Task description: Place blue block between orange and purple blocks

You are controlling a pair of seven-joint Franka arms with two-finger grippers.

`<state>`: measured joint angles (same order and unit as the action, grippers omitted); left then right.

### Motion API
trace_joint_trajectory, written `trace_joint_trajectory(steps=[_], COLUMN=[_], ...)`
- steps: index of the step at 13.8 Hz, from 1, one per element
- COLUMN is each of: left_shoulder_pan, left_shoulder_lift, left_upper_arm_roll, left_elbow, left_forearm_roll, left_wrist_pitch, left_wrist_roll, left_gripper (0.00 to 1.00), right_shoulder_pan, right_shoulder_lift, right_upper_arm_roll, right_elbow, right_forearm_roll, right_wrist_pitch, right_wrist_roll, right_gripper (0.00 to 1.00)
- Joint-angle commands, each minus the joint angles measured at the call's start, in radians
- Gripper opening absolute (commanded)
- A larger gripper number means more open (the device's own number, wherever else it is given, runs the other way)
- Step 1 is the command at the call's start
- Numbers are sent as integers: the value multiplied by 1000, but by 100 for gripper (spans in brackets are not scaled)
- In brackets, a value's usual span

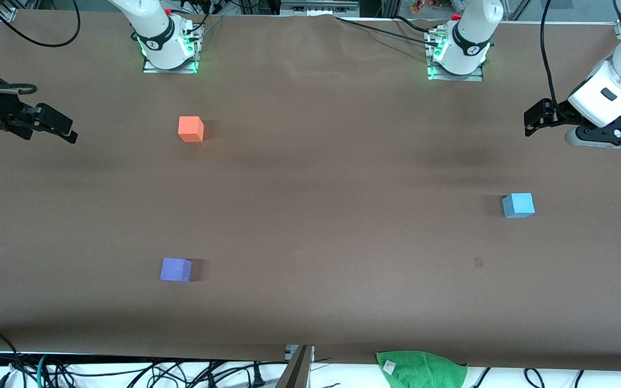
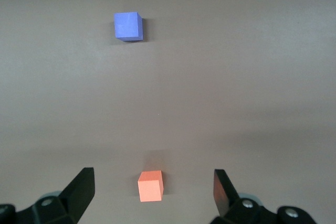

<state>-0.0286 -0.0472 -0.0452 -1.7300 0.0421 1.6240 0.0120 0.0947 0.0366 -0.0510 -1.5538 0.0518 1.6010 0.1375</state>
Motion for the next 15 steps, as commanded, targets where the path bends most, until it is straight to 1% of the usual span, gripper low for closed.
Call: trace_joint_trajectory(steps=[1,9,15], left_shoulder_pan=[7,9,30], left_shoulder_lift=[9,10,17], left_upper_arm_roll=[2,2,2], left_elbow=[12,15,15], left_forearm_roll=[-42,-59,-57], left_wrist_pitch=[0,-1,-6], left_wrist_roll=[6,9,6], left_gripper=[100,100,100], right_shoulder_pan=[-6,-4,-4], right_shoulder_lift=[-3,-4,-4], right_upper_arm_roll=[3,8,6], right_elbow=[11,11,11], right_forearm_roll=[13,11,11], right_wrist_pitch=[-24,-29,-29], right_wrist_roll=[-24,-22,-22], right_gripper=[100,100,100])
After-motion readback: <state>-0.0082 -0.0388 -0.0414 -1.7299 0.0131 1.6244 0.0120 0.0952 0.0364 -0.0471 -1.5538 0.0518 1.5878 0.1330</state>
